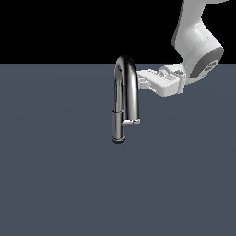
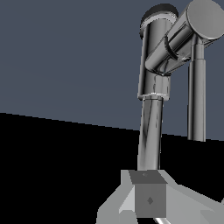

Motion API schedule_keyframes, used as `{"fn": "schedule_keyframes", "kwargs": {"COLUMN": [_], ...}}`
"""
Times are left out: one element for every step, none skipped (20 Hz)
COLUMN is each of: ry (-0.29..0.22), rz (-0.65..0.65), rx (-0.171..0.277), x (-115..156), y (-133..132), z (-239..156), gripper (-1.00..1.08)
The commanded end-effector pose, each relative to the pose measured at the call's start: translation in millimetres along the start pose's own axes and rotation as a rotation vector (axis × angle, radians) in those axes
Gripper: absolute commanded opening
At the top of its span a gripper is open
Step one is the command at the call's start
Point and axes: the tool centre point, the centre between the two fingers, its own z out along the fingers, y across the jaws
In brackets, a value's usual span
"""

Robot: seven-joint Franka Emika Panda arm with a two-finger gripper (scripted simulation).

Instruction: Turn on the faucet by rotating a designated handle.

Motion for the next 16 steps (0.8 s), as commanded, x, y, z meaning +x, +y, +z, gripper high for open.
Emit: {"fn": "schedule_keyframes", "kwargs": {"ry": [-0.046,-0.061,-0.076,-0.089,-0.101,-0.112,-0.121,-0.128,-0.134,-0.139,-0.142,-0.144,-0.144,-0.144,-0.144,-0.144], "rz": [0.038,0.051,0.064,0.075,0.085,0.094,0.102,0.108,0.113,0.117,0.12,0.121,0.121,0.121,0.121,0.121], "rx": [0.04,0.054,0.067,0.079,0.09,0.099,0.107,0.114,0.119,0.124,0.126,0.128,0.128,0.128,0.128,0.128], "x": [17,23,28,33,38,42,45,48,50,52,53,54,54,54,54,54], "y": [0,0,1,1,1,2,2,2,3,3,3,3,3,3,3,3], "z": [2,3,4,5,7,8,9,9,10,11,11,12,12,12,12,12], "gripper": [-1.0,-1.0,-1.0,-1.0,-1.0,-1.0,-1.0,-1.0,-1.0,-1.0,-1.0,-1.0,-1.0,-1.0,-1.0,-1.0]}}
